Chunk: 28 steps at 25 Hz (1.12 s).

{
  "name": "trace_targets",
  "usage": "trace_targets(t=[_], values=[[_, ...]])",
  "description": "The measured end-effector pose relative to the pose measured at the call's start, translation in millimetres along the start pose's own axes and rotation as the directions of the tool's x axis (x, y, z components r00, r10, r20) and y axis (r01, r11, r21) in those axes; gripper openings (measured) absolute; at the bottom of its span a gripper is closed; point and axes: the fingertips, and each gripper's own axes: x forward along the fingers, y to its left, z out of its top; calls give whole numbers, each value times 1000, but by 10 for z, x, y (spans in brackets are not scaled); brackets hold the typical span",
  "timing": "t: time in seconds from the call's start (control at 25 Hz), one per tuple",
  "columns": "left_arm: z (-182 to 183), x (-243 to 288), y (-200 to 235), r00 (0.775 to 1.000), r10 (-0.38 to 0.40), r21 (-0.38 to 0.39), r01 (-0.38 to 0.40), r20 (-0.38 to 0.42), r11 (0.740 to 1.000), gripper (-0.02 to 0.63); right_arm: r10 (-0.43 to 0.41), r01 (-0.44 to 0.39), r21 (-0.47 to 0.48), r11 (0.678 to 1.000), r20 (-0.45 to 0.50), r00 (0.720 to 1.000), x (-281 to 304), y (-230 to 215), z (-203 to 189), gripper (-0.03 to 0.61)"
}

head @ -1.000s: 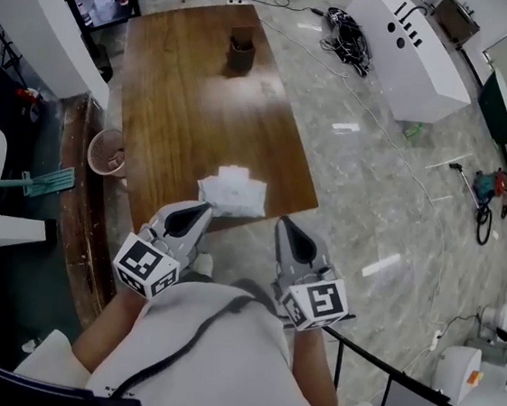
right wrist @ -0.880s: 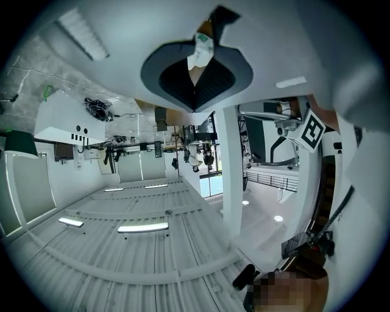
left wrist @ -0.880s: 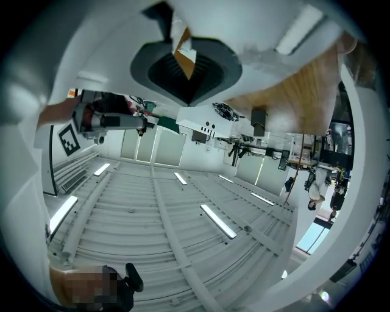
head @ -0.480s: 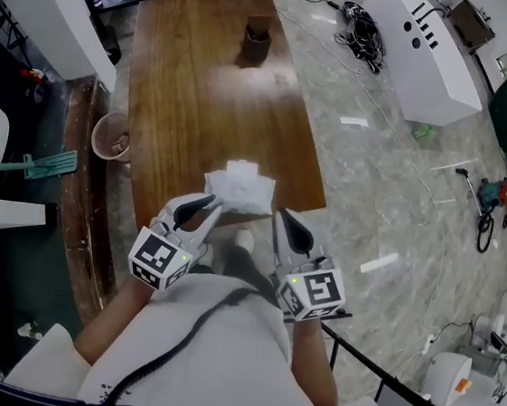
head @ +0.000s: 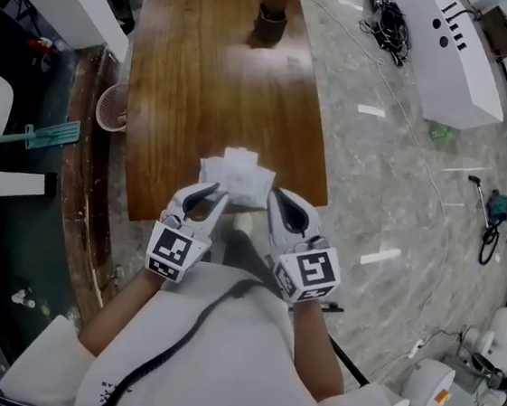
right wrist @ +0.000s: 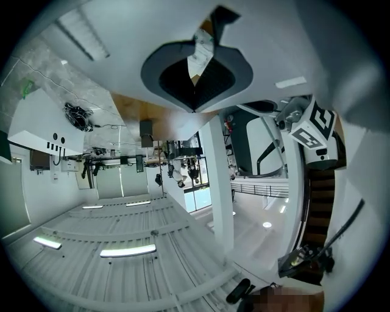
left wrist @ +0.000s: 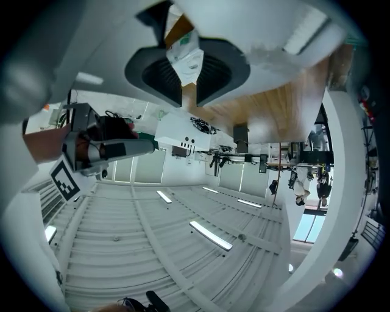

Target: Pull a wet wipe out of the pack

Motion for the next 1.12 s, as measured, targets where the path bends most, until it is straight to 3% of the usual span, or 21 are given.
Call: trace_targets(t=[0.28,0.72,0.84,1.0,1.12], values=[[-366,406,6,992,80,8,-79,-100,997,196,89,-91,-32,995,-71,994,336,-152,-366,9],[-611,648,219,963,225,-8,-228,-148,974,196,166,-169,-23,985,-107,980,548,-212,-574,9],[-671,709,208,959,233,-15,-239,-163,971,196,175,-178,-23,984,-115,978,576,-230,-599,9],[-707,757,258,952,249,-24,-257,-179,966,155,184,-189,-29,982,-117,976,639,-247,-606,9],[-762,751,329,941,276,-34,-288,-195,957,73,188,-193,-30,981,-126,974,648,-280,-633,9]])
